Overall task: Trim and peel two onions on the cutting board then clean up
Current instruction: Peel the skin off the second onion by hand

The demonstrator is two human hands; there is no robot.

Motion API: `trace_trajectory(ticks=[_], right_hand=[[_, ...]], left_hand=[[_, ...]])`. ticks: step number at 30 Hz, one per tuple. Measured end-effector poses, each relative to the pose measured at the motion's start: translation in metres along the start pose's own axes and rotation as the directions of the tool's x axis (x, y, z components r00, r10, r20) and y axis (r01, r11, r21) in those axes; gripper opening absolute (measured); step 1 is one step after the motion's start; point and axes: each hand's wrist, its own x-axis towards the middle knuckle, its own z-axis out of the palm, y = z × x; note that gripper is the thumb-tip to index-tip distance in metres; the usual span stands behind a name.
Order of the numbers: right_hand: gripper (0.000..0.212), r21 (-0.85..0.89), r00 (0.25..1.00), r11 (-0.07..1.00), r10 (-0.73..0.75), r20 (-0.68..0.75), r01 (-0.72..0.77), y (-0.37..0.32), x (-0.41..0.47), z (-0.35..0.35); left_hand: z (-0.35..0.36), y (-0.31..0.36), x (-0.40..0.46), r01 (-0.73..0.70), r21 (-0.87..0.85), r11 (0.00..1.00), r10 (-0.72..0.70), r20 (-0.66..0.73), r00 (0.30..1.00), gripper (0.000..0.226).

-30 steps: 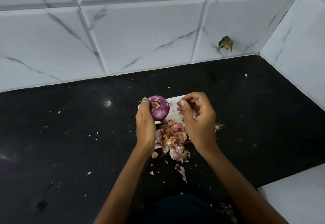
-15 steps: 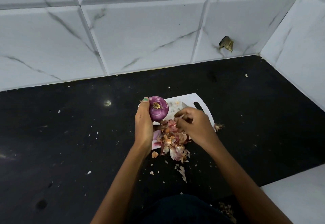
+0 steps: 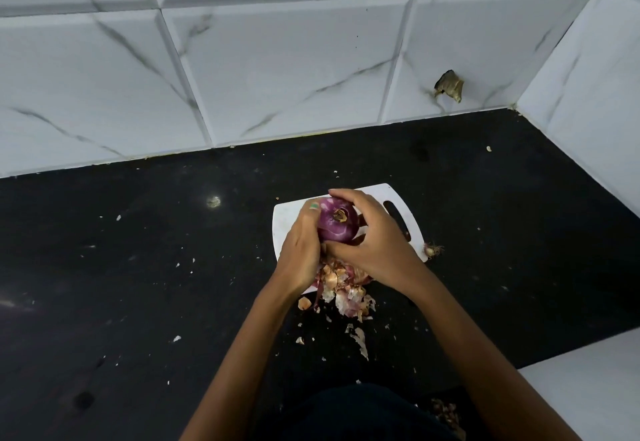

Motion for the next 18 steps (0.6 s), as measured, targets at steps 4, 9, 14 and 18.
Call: trace_trajectory(ticks=[4,9,14,18], right_hand=[[0.066,-0.031,0.986,0.995,0.086,-0.139,-0.091,0.016,0.007,0.003],[0.068,-0.147,0.957,0.958,0.216,-0.194,-0.246,0.045,0.031,0.002],[0.064,-0.302,0.931,0.881,0.351,-0.099,-0.365,0.068,0.054,0.015],[0.061,-0.358,0.92,0.849,0.373,-0.116,-0.389,0.079,0.056,0.023]], left_hand=[[0.0,-0.007,0.001,-0.013,0.099,0.995,0.009,0.032,0.999,0.034],[-0.013,-0.022,0.012,0.012,0.151,0.989,-0.01,-0.011,1.0,0.044],[-0.018,-0.031,0.026,0.012,0.136,0.991,-0.004,-0.059,0.998,0.06],[-0.014,-0.041,0.037,0.067,0.153,0.986,-0.062,-0.042,0.997,0.044]])
